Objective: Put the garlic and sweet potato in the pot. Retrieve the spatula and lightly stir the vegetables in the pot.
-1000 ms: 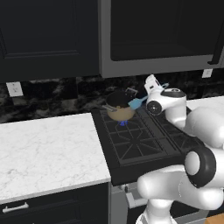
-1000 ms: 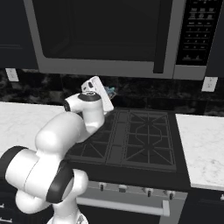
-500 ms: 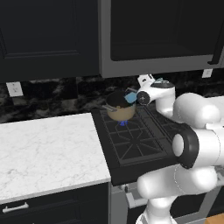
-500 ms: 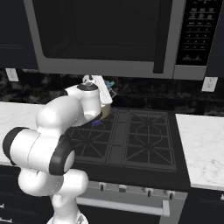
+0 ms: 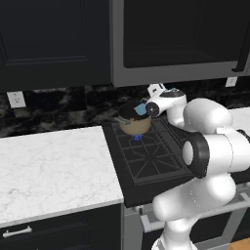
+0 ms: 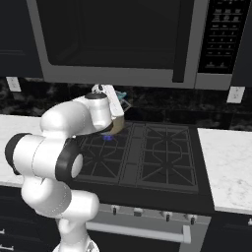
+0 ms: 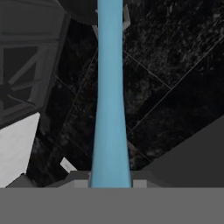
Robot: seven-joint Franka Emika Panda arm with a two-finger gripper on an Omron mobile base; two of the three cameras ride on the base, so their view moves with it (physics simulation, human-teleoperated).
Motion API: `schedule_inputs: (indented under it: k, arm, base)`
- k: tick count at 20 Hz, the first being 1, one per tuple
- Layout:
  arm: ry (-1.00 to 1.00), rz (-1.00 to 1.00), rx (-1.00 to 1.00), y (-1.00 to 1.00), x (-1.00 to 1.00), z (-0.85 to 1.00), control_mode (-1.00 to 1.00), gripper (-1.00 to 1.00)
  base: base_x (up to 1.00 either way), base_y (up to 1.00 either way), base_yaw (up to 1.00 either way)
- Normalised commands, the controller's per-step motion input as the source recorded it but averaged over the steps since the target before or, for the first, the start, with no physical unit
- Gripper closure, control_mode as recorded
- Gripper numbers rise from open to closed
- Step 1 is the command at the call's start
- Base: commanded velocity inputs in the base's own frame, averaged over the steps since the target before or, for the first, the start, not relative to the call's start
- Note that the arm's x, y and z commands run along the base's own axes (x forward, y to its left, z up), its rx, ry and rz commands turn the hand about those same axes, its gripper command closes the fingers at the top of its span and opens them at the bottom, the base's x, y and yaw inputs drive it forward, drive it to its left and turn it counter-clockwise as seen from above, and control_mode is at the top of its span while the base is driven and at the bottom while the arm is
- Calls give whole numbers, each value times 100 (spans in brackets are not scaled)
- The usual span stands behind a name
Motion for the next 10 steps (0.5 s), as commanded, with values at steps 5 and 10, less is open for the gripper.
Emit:
schedule_inputs:
  k: [5, 10]
  arm:
    - [0, 0, -4, 7, 15, -21, -100, 100]
    - [0, 0, -7, 3, 14, -24, -100, 100]
  base:
    - [0, 0, 0]
    - [0, 0, 0]
